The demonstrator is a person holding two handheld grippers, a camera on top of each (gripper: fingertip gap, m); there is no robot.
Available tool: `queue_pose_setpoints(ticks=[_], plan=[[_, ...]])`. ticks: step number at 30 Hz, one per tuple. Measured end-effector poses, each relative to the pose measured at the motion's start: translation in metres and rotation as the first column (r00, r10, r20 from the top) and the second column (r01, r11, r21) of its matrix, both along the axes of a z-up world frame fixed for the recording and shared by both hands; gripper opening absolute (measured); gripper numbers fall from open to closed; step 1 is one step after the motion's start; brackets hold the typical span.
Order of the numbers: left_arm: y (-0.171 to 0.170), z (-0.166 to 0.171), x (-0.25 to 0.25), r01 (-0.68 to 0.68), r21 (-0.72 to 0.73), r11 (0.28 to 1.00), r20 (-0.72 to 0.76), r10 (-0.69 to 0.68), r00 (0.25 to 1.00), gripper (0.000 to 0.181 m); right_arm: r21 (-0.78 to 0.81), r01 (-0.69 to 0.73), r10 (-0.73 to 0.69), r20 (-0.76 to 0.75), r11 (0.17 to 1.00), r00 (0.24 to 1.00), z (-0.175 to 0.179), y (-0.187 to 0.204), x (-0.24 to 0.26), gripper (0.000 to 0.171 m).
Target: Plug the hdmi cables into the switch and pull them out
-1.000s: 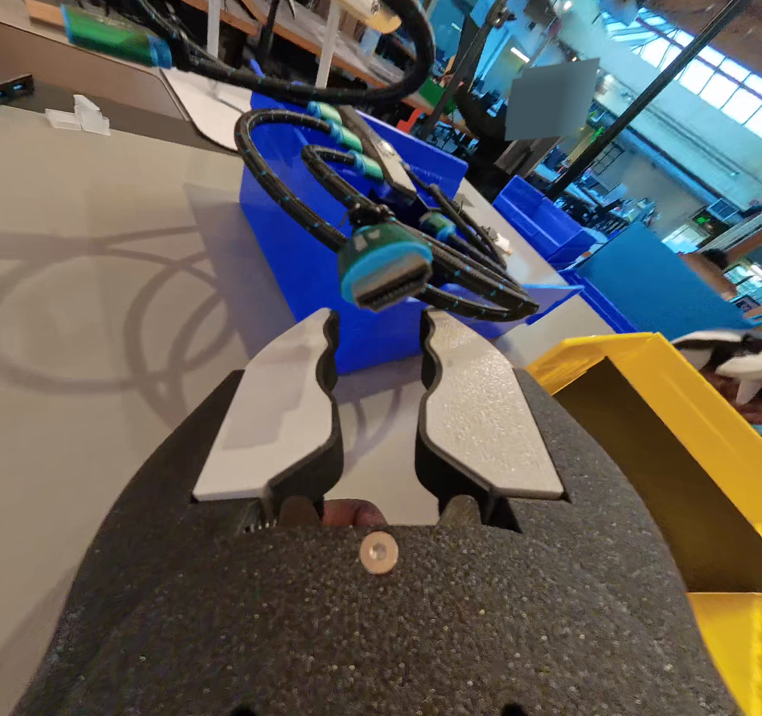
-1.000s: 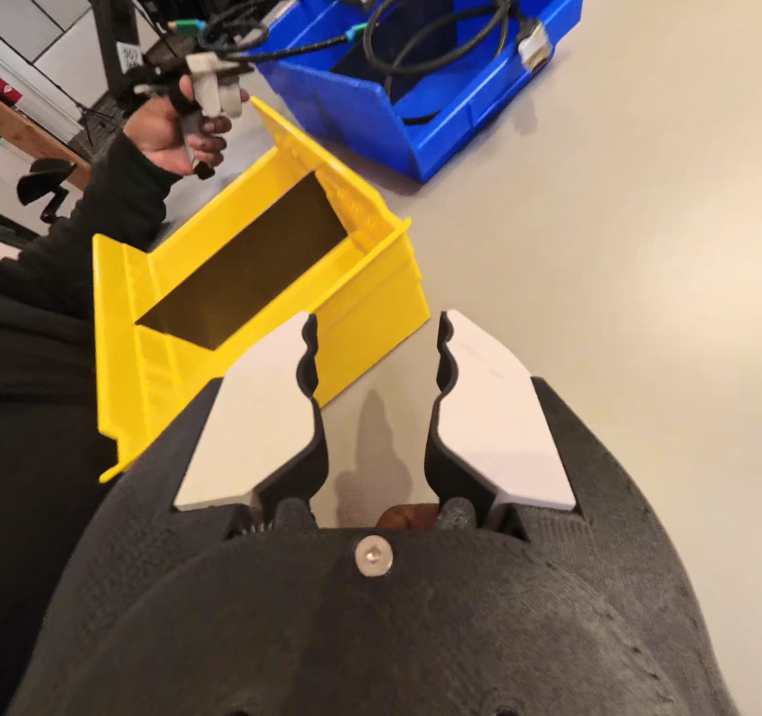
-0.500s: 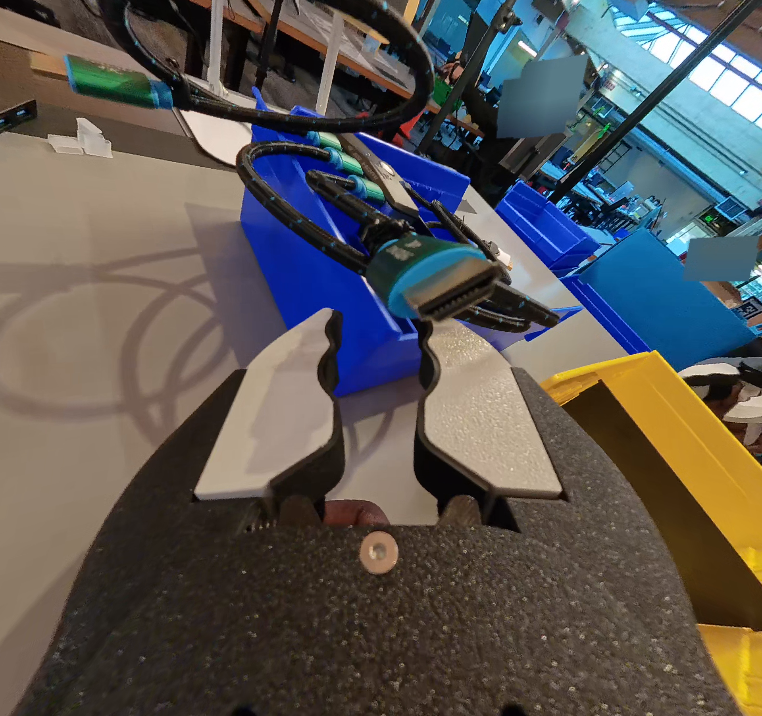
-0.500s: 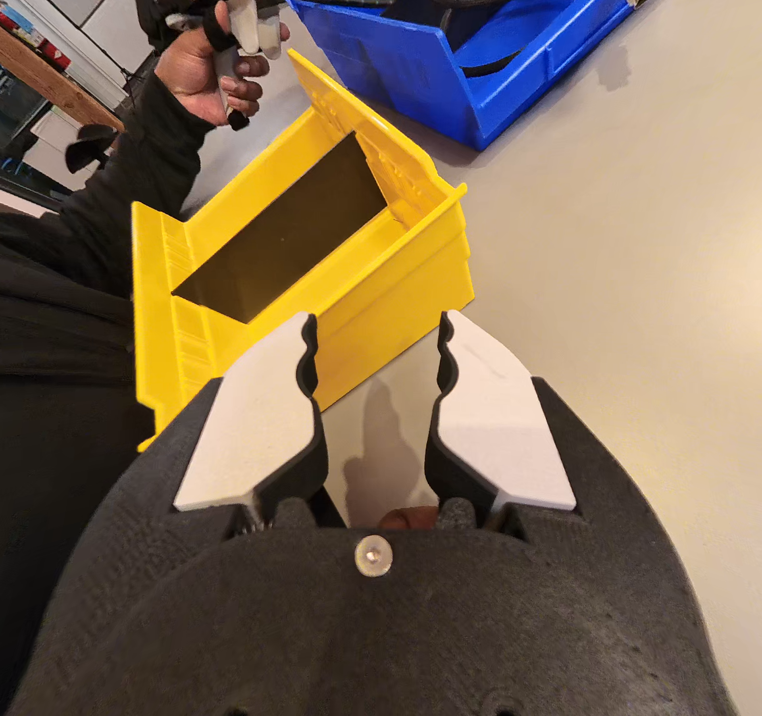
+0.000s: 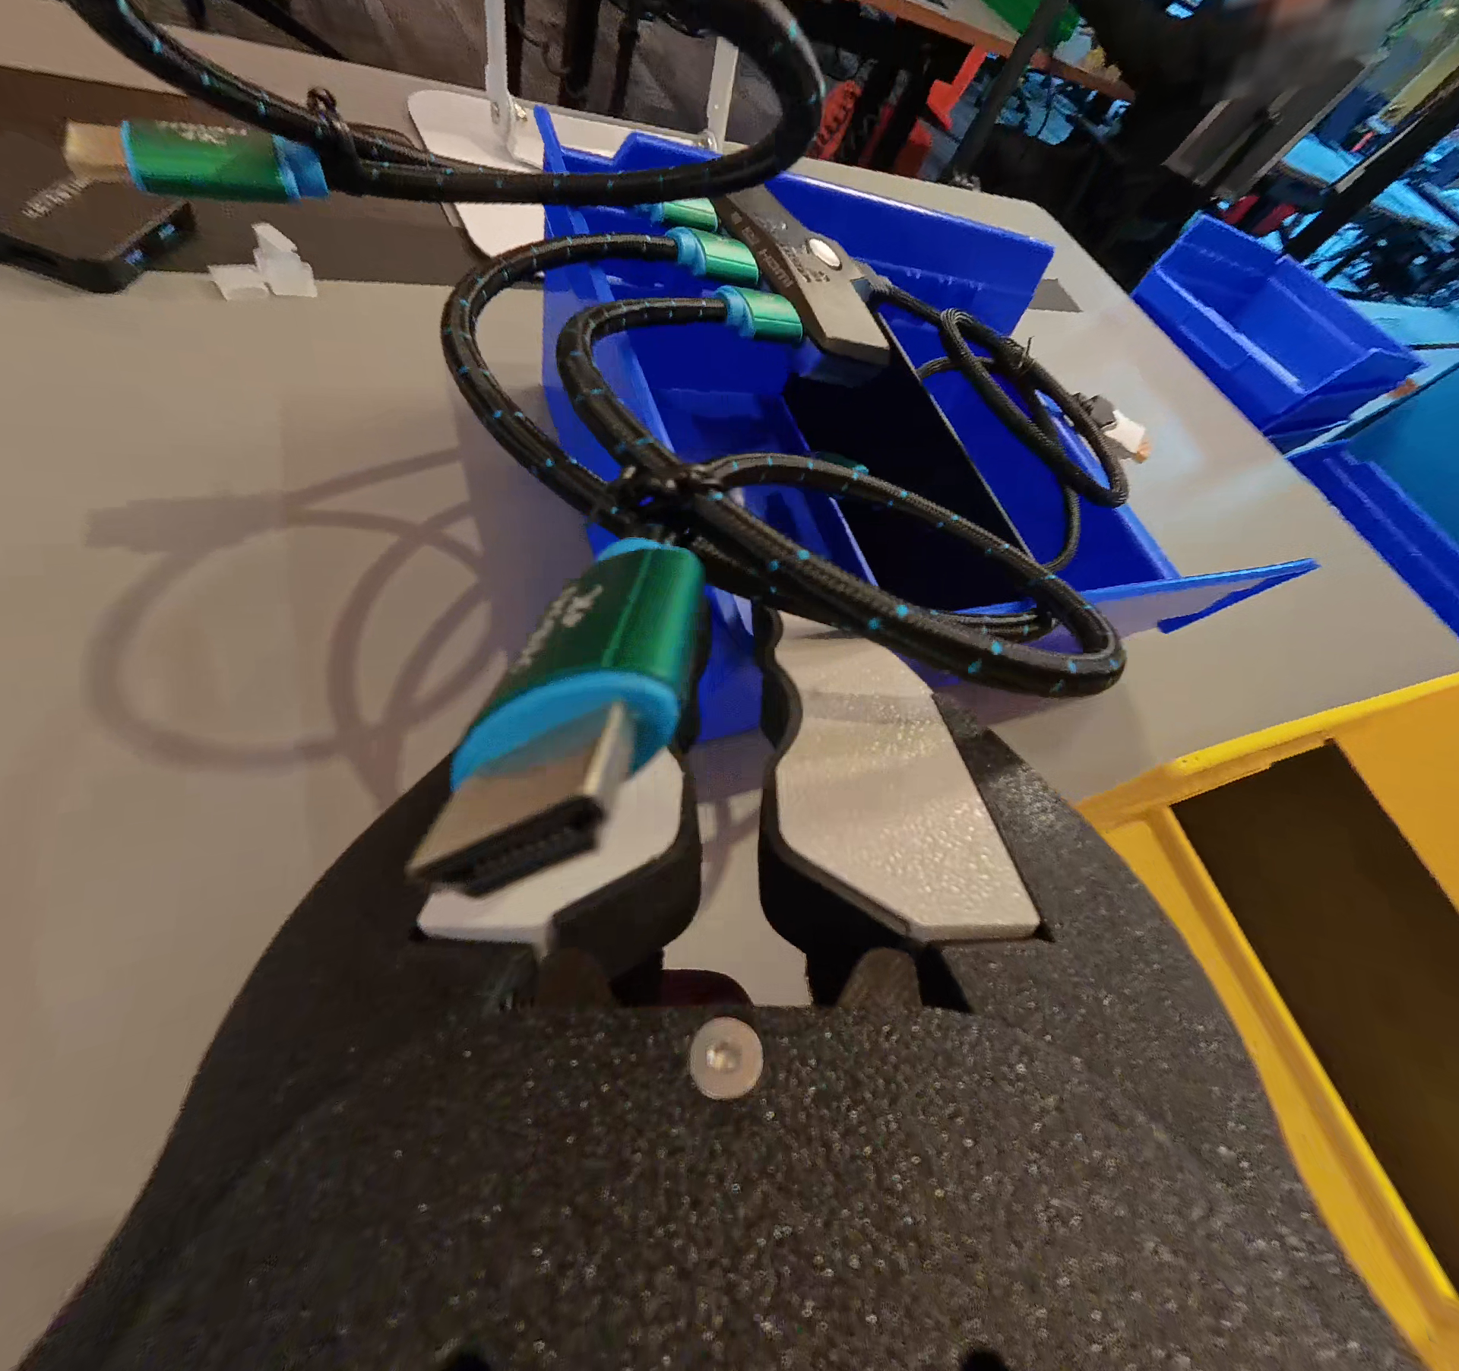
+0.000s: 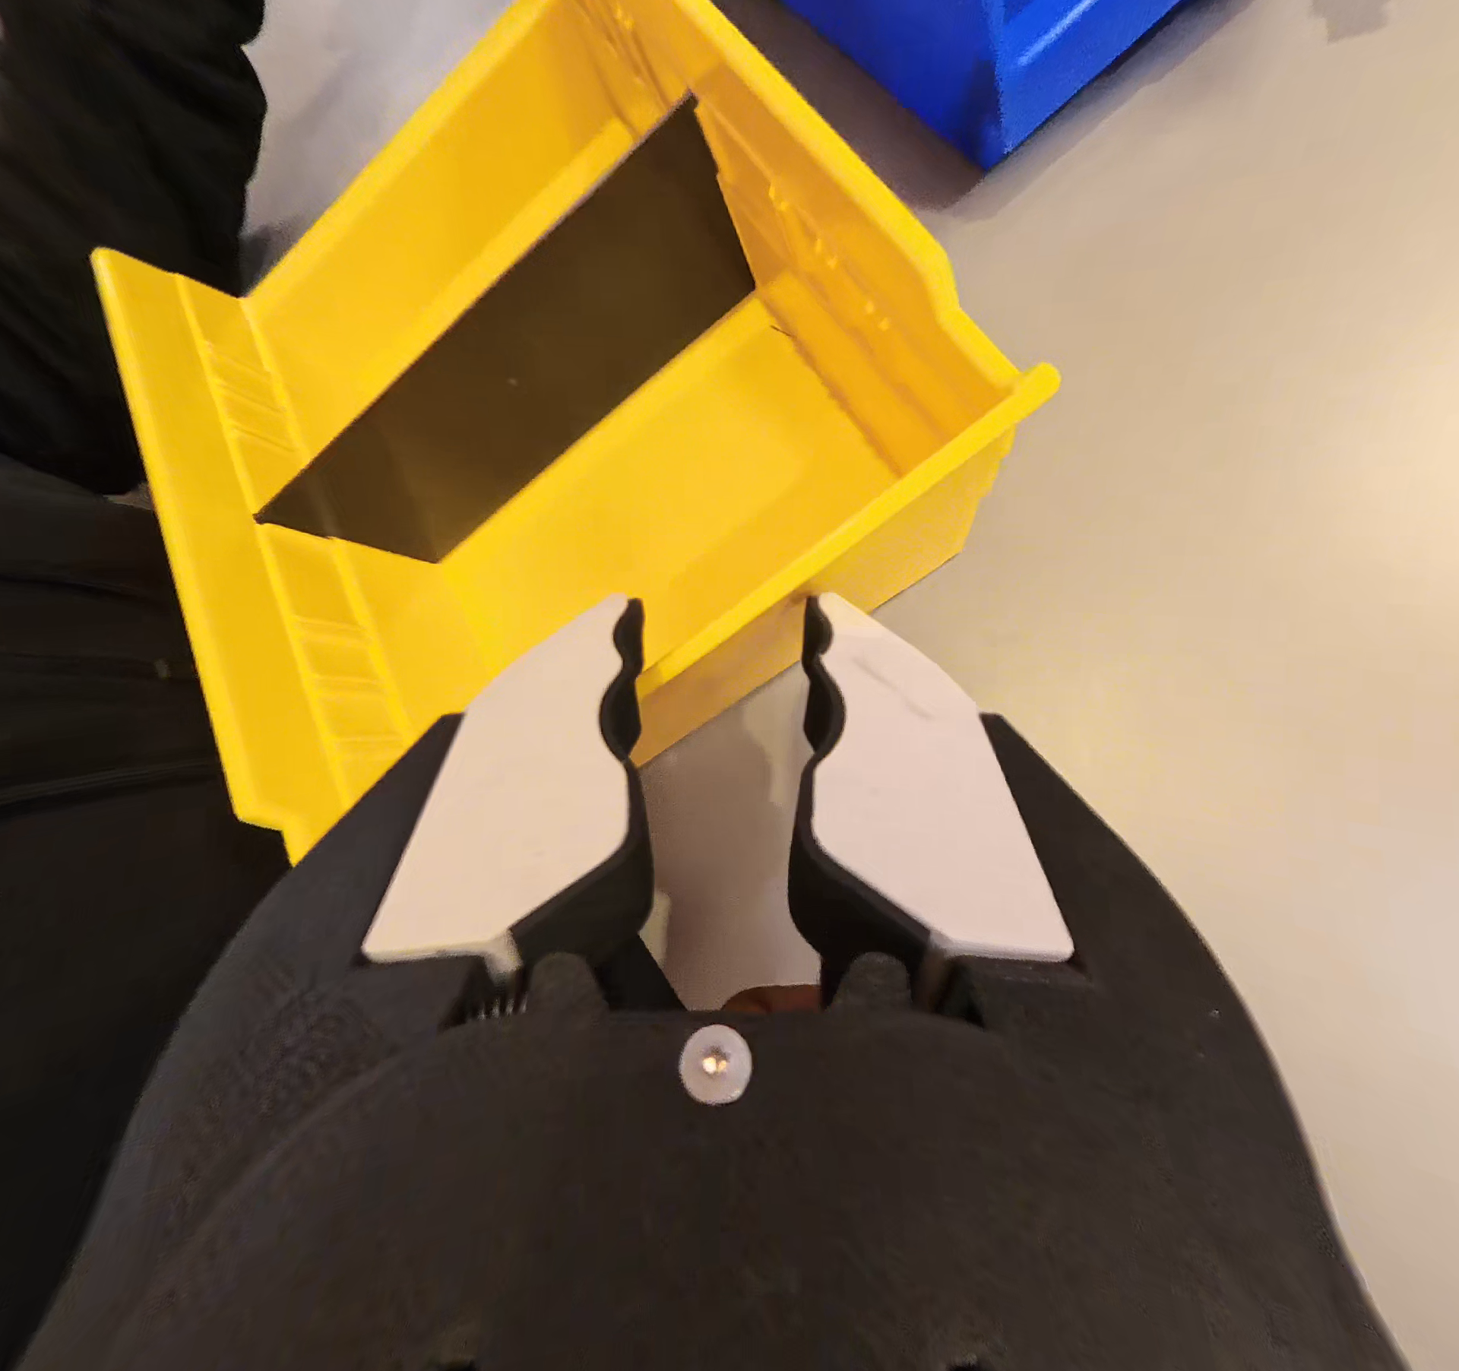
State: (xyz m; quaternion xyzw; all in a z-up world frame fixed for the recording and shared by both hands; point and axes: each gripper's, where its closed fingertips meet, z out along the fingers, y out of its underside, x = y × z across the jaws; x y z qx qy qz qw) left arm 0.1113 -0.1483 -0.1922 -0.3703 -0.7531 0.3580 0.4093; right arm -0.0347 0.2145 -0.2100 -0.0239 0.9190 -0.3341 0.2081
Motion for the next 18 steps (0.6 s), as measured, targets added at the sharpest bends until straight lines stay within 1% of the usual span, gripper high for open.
queue_pose_setpoints(ticks=[5,10,14,18], plan=[[-0.017,0.001,0.014,-0.073,-0.1,0.992,0.033,0.077,0.997,0.006,0.041,-0.021,0.025,-0.112,0.999,0.993,0.002,-0.005,-0.023,0.03],[-0.047,0.001,0.047,-0.158,-0.101,0.982,0.027,0.162,0.986,0.004,0.102,0.003,0.026,-0.279,0.995,0.96,0.004,-0.005,-0.074,0.023],[-0.078,0.001,0.088,-0.219,-0.179,0.959,0.064,0.234,0.97,0.005,0.168,0.009,0.062,-0.411,0.986,0.91,0.005,-0.005,-0.119,0.026],[-0.111,0.001,0.131,-0.237,-0.245,0.94,0.101,0.267,0.958,0.006,0.206,0.035,0.071,-0.486,0.978,0.871,0.006,-0.014,-0.164,0.029]])
